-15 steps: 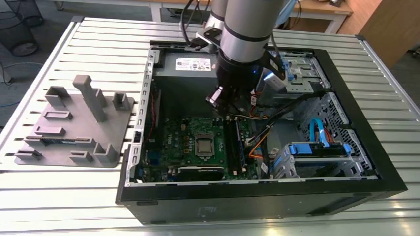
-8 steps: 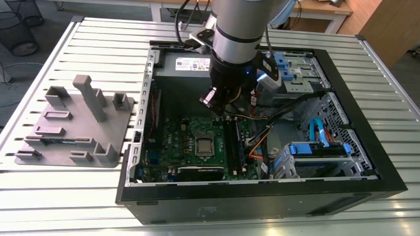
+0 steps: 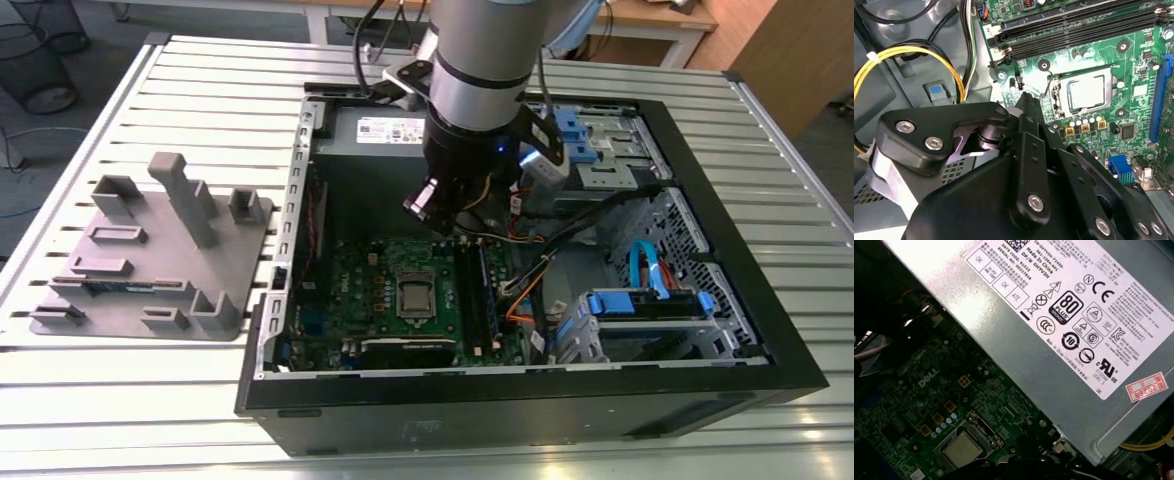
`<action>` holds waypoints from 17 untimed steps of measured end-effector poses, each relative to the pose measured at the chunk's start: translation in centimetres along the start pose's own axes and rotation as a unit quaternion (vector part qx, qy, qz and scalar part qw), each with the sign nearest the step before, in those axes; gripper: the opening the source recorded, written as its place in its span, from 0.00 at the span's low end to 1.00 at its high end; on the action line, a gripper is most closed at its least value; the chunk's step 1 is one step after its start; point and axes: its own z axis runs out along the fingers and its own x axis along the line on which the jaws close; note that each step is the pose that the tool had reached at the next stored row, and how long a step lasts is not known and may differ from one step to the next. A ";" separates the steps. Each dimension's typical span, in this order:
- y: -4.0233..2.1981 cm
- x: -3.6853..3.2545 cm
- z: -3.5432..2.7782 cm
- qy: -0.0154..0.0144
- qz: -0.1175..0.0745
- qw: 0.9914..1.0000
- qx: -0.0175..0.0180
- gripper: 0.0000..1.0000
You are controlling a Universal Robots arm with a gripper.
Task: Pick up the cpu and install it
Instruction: 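Install the first cpu locking lever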
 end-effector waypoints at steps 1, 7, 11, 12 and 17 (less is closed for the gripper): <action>-0.10 0.11 -0.01 0.000 0.000 1.000 0.000 0.11; -1.19 1.24 -0.05 0.000 0.000 1.000 0.000 0.11; -2.06 2.15 -0.08 0.000 0.000 1.000 0.000 0.11; -2.25 2.34 -0.07 0.000 0.000 1.000 0.000 0.11; -2.66 2.78 0.03 0.000 0.010 1.000 0.000 0.11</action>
